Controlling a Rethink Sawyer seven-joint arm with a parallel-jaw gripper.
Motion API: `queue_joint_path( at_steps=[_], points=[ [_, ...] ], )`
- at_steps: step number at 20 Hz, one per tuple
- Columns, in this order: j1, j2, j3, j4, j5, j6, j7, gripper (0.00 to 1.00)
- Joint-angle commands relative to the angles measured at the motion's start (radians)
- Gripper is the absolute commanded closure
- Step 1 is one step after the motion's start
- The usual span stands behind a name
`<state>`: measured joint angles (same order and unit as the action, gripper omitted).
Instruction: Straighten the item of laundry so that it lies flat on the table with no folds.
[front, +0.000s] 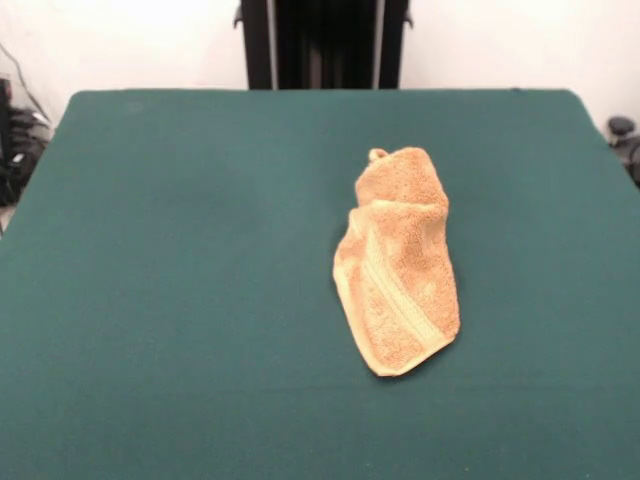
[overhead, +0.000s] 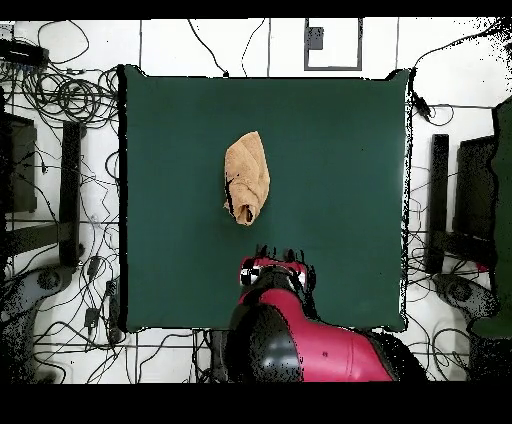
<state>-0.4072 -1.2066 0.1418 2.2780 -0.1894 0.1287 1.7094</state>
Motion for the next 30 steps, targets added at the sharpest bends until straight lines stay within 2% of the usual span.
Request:
queue_joint_path(
  at_steps=[1,5,8,11,15,18,21,22,25,26,30],
  points=[
    [0.079,0.208,-0.040,0.011,-0.168,-0.135,0.063,0.00],
    [0.101,0.316,-0.083,-0.075,-0.212,-0.171,0.078,0.00],
    [0.158,0.428,-0.145,-0.164,-0.220,-0.221,0.095,0.00],
    [0.212,0.512,-0.189,-0.218,-0.202,-0.294,0.117,0.00],
    [0.293,0.642,-0.243,-0.290,-0.135,-0.394,0.148,0.00],
    [0.382,0.744,-0.305,-0.344,-0.040,-0.497,0.172,0.00],
    [0.431,0.799,-0.318,-0.388,0.040,-0.544,0.178,0.00],
    [0.468,0.815,-0.339,-0.394,0.091,-0.577,0.183,0.00],
    [0.565,0.801,-0.409,-0.380,0.224,-0.613,0.180,0.00],
    [0.620,0.786,-0.449,-0.368,0.296,-0.611,0.177,0.00],
    [0.719,0.730,-0.500,-0.344,0.457,-0.567,0.177,0.00]
  ],
)
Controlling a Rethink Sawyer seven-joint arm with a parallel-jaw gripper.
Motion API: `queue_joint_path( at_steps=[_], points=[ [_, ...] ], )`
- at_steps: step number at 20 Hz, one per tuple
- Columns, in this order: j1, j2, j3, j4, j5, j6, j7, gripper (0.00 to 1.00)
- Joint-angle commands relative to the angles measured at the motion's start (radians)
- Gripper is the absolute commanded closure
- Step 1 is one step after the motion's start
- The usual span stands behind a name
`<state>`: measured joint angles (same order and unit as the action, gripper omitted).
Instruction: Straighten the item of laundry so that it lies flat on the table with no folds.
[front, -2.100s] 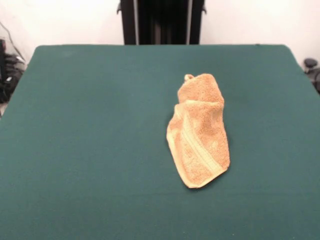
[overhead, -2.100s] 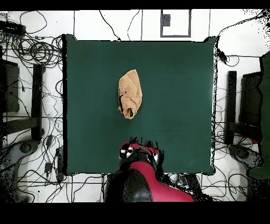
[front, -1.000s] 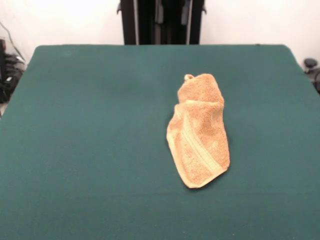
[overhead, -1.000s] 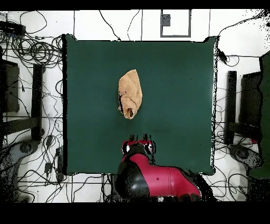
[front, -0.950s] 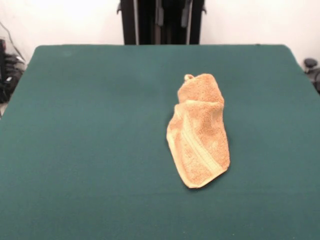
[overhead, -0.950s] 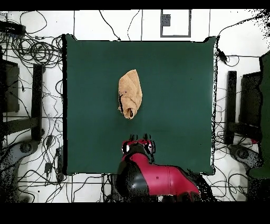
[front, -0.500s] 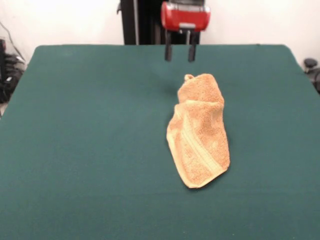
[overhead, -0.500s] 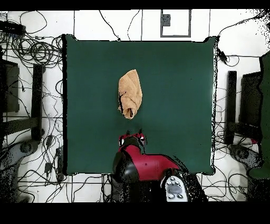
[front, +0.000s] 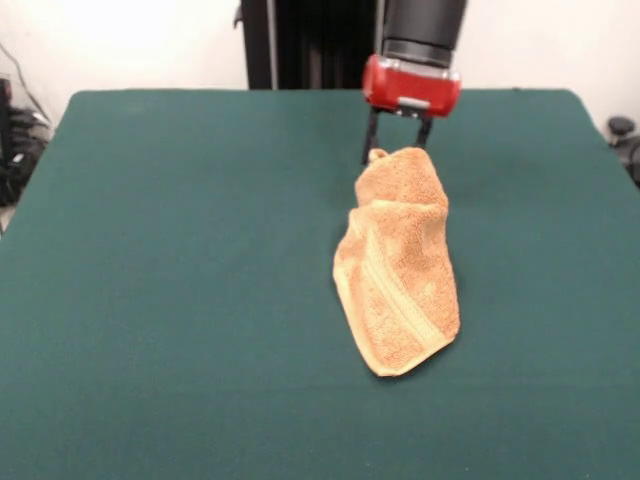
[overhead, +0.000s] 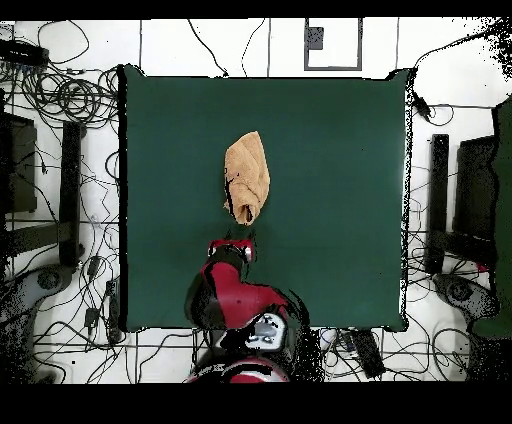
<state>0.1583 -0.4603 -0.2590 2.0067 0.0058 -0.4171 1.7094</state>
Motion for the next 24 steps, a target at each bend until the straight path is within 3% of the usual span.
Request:
queue_joint_path(
  at_steps=[1,4,5,8,11,12,14,17,18,19,22,24],
  points=[
    [0.164,-0.035,-0.112,-0.061,0.276,-0.016,0.177,0.00],
    [0.262,-0.041,-0.181,-0.042,0.425,-0.071,0.177,0.00],
    [0.266,-0.055,-0.188,-0.030,0.429,-0.096,0.188,0.00],
    [0.342,-0.051,-0.232,-0.009,0.568,-0.250,0.223,0.00],
    [0.371,-0.065,-0.248,0.025,0.628,-0.340,0.266,0.00],
    [0.393,-0.055,-0.248,0.033,0.685,-0.397,0.285,0.00],
    [0.419,-0.060,-0.250,0.060,0.732,-0.475,0.306,0.00],
    [0.429,-0.084,-0.247,0.085,0.714,-0.510,0.298,0.00],
    [0.405,-0.096,-0.240,0.065,0.654,-0.483,0.271,0.00],
    [0.330,-0.062,-0.217,0.076,0.535,-0.517,0.327,0.00],
    [0.113,-0.031,-0.074,0.007,0.172,-0.404,0.310,0.00],
    [0.035,0.007,-0.018,-0.021,0.049,-0.415,0.330,0.00]
  ],
)
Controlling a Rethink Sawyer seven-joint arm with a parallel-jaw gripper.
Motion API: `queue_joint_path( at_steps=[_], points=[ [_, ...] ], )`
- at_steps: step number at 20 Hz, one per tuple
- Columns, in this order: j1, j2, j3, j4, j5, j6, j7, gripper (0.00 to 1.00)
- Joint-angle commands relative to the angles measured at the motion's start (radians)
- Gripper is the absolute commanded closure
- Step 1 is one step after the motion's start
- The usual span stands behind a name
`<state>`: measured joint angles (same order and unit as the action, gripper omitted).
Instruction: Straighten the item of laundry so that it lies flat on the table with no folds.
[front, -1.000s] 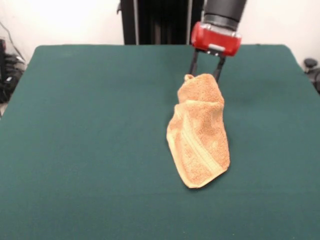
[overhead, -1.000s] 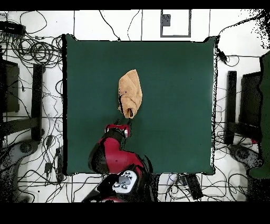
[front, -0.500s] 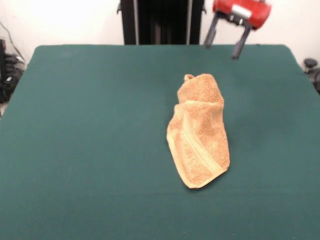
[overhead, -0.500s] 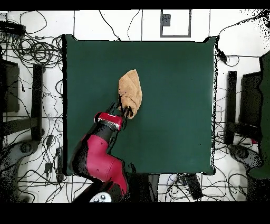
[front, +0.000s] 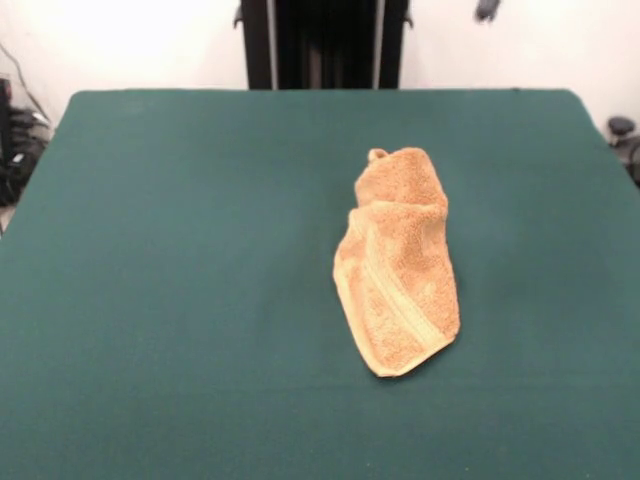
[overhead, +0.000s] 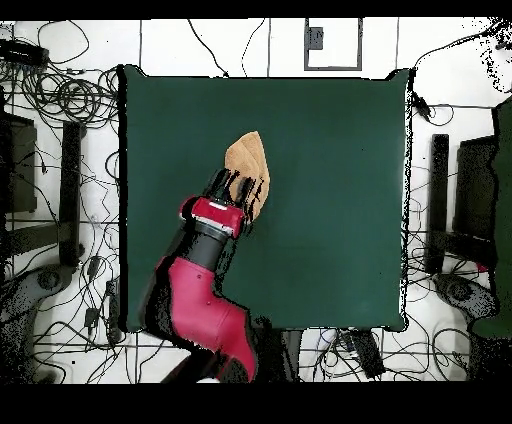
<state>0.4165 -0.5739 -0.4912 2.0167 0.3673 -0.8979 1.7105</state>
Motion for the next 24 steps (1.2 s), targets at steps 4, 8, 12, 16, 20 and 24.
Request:
queue_joint_path(
  at_steps=[4,8,12,16,20,24],
  points=[
    [-0.292,0.175,0.266,-0.062,-0.415,0.026,0.315,0.00],
    [-0.352,0.194,0.324,-0.084,-0.514,0.037,0.306,0.00],
    [-0.403,0.224,0.370,-0.117,-0.614,0.026,0.281,0.00],
    [-0.394,0.230,0.355,-0.117,-0.605,0.003,0.226,0.00],
    [-0.148,0.254,0.178,0.028,-0.113,-0.288,0.080,0.00],
    [-0.032,0.263,0.178,0.108,0.189,-0.366,0.146,0.00]
  ],
)
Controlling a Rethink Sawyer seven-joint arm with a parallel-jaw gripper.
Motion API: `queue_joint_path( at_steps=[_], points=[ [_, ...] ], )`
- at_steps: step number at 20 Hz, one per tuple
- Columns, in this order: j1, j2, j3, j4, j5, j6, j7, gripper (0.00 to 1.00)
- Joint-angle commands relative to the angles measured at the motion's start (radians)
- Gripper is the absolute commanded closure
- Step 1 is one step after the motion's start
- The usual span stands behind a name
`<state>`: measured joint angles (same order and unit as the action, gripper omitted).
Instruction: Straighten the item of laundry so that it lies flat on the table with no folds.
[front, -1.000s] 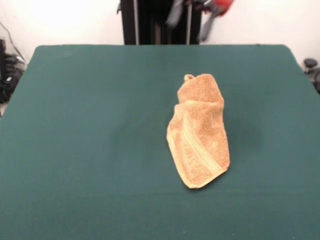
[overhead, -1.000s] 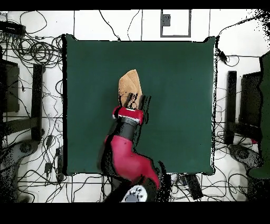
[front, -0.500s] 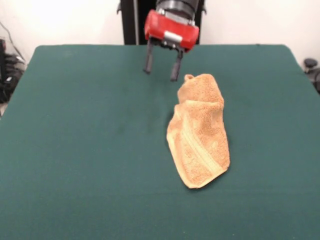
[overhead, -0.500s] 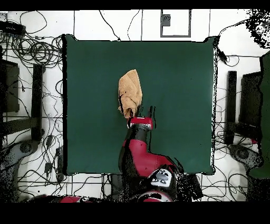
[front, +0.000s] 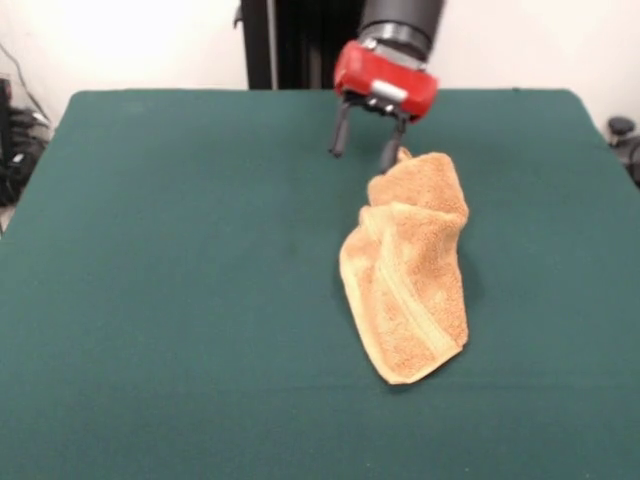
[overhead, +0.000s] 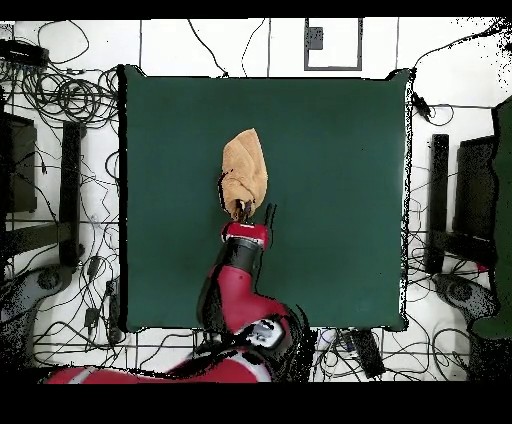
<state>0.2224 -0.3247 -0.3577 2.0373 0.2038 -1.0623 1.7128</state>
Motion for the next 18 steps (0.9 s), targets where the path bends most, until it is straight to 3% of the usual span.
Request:
queue_joint_path(
  at_steps=[1,4,8,11,13,14,16,18],
  points=[
    [0.172,0.013,0.043,0.099,0.384,-0.210,0.175,0.00],
    [0.188,-0.025,0.060,0.137,0.470,-0.207,0.272,0.00],
    [0.197,-0.115,0.070,0.174,0.513,-0.131,0.307,0.00],
    [0.166,-0.189,0.067,0.172,0.424,-0.032,0.283,0.00],
    [0.112,-0.254,0.055,0.142,0.264,0.060,0.226,0.00],
    [0.035,-0.290,0.075,0.095,0.073,0.148,0.202,0.00],
    [-0.067,-0.303,0.134,0.024,-0.151,0.242,0.187,0.00],
    [-0.109,-0.255,0.171,-0.025,-0.261,0.236,0.197,0.00]
  ],
)
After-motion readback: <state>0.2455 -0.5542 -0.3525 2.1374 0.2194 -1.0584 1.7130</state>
